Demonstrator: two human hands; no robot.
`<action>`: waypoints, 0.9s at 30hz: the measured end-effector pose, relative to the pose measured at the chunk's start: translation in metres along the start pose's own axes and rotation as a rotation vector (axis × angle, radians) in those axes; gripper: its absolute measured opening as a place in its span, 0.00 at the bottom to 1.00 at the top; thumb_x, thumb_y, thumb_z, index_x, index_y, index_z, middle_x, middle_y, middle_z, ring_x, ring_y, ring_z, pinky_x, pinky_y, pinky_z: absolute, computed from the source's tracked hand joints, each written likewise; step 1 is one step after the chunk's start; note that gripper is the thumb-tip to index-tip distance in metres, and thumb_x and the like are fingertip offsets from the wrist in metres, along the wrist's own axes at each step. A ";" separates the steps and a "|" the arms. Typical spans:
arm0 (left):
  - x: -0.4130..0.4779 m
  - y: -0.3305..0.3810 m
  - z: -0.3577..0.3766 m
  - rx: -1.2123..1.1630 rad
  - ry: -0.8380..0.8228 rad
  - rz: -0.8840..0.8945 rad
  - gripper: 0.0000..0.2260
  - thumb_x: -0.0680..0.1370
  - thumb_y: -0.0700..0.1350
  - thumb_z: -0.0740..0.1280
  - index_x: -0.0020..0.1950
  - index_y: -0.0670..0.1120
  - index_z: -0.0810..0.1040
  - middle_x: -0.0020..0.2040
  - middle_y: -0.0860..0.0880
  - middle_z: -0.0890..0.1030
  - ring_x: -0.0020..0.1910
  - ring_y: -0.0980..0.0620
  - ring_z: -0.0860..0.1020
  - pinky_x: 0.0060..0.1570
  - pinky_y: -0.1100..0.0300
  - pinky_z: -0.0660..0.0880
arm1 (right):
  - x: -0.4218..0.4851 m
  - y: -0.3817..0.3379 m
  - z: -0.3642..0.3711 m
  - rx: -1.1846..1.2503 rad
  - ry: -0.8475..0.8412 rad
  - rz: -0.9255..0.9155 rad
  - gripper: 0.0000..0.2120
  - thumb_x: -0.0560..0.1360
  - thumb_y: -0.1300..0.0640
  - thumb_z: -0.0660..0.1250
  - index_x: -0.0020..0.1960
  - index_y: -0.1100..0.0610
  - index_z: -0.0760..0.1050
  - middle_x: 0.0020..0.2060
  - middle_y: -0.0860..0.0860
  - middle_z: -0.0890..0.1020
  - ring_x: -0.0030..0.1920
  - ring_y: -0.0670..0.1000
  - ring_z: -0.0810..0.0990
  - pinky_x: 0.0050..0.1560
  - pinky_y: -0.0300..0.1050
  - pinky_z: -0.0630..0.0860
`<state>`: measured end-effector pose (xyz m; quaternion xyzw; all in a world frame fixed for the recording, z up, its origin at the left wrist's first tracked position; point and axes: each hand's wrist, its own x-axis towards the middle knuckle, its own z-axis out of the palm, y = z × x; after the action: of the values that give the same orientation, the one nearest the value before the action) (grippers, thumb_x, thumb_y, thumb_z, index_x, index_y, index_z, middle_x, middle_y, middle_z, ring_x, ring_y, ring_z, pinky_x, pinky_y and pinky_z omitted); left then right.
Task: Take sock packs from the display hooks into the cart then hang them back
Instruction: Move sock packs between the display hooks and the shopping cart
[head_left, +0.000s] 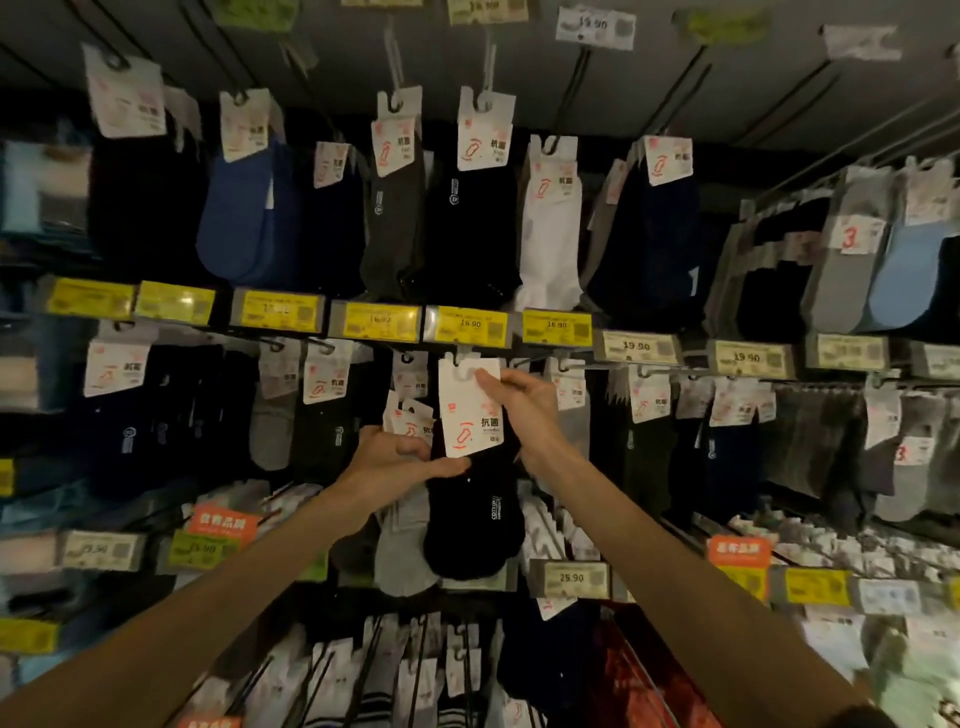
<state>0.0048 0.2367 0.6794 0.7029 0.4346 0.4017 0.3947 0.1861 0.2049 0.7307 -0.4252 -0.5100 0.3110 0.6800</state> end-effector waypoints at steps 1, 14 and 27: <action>0.000 0.005 0.001 -0.005 0.009 -0.008 0.29 0.51 0.70 0.80 0.34 0.46 0.83 0.62 0.48 0.76 0.64 0.52 0.74 0.68 0.52 0.69 | 0.006 0.002 0.000 0.023 0.006 -0.005 0.09 0.75 0.58 0.71 0.50 0.64 0.80 0.44 0.58 0.85 0.43 0.53 0.85 0.38 0.43 0.80; 0.018 0.039 0.000 -0.099 -0.009 -0.014 0.20 0.67 0.49 0.80 0.50 0.36 0.84 0.48 0.51 0.86 0.52 0.56 0.82 0.47 0.67 0.76 | 0.042 -0.013 0.009 0.092 0.026 -0.062 0.05 0.72 0.64 0.73 0.48 0.60 0.81 0.42 0.55 0.86 0.40 0.51 0.85 0.37 0.45 0.80; 0.026 0.033 -0.005 -0.142 -0.045 0.006 0.21 0.66 0.49 0.80 0.50 0.36 0.84 0.50 0.50 0.86 0.55 0.55 0.82 0.52 0.63 0.77 | 0.037 -0.022 0.019 0.034 0.044 -0.076 0.09 0.71 0.64 0.75 0.50 0.59 0.80 0.35 0.47 0.83 0.30 0.40 0.82 0.27 0.34 0.75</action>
<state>0.0179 0.2520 0.7169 0.6832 0.3941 0.4166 0.4521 0.1780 0.2316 0.7687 -0.4006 -0.5055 0.2839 0.7095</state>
